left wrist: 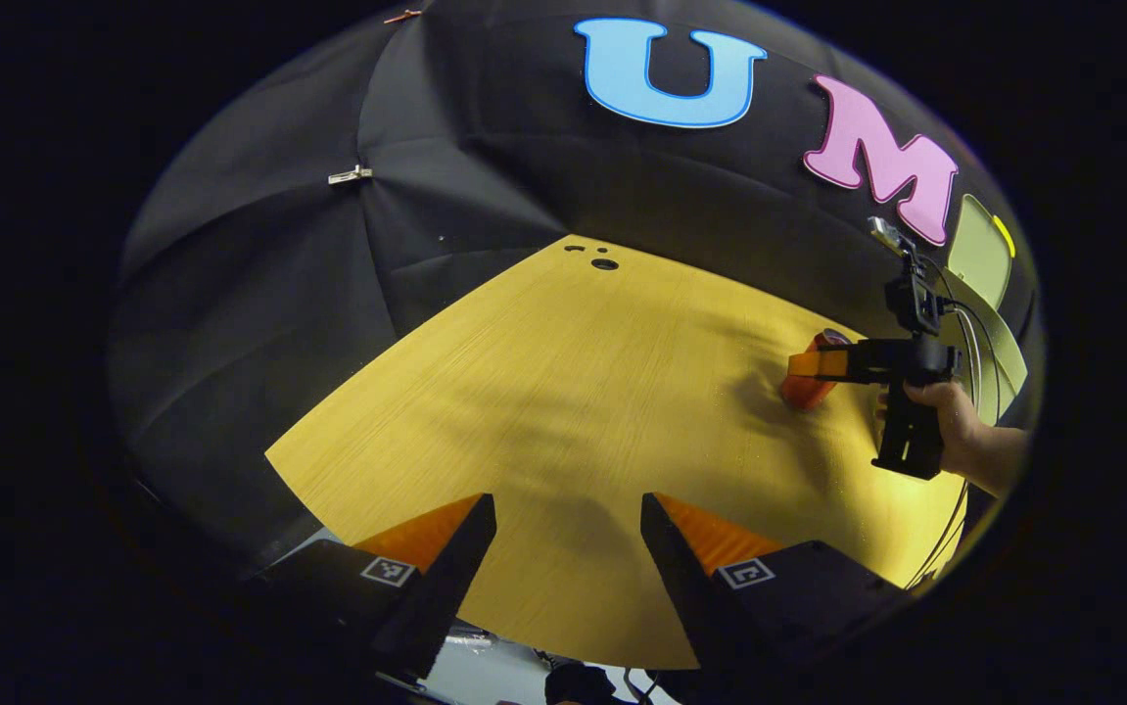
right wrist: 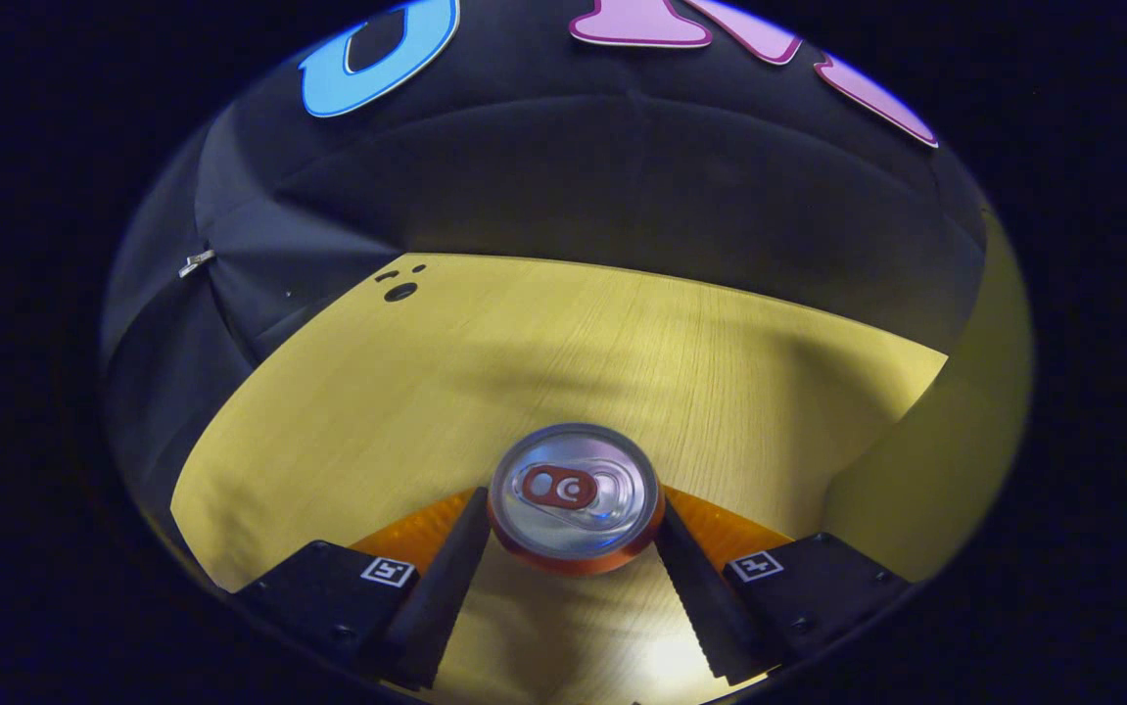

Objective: Press the lid of the desktop garbage bin to open it, pick up the crumpled paper on the desktop and throw it into the bin, then pick up the pop can on the desktop and drop it into the bin, and finally close the garbage bin lid.

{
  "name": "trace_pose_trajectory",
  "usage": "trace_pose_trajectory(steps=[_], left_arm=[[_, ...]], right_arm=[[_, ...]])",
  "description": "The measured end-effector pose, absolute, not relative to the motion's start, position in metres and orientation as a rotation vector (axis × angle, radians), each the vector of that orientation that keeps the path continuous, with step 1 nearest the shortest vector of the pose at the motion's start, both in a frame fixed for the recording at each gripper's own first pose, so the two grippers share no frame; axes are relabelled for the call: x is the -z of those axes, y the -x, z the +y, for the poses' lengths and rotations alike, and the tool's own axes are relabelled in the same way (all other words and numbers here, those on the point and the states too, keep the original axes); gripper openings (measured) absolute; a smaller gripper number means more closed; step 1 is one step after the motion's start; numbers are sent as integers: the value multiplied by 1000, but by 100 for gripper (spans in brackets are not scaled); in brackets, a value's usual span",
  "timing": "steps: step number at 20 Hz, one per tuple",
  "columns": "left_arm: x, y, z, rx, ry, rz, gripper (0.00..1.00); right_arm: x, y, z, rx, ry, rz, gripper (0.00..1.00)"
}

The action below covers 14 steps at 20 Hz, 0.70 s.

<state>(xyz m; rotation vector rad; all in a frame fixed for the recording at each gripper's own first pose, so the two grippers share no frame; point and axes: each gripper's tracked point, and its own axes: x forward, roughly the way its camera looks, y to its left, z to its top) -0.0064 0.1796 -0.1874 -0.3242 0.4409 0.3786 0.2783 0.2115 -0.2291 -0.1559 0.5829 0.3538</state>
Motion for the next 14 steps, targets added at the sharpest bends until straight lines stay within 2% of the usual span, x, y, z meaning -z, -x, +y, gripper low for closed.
trace_pose_trajectory(steps=[2, 4, 10, 11, 14], left_arm=[[185, 7, 177, -373, 328, 438, 96], [187, 7, 174, -368, 326, 438, 96], [185, 8, 167, -340, 316, 424, 96], [184, 7, 167, -335, 315, 418, 99], [178, 5, 167, -316, 307, 393, 96]], right_arm=[[233, -283, 210, -339, 164, 575, 99], [230, -281, 212, -348, 163, 579, 83], [207, -262, 214, -383, 194, 548, 83], [200, -257, 215, -389, 190, 542, 83], [175, -241, 217, -405, 180, 512, 83]])
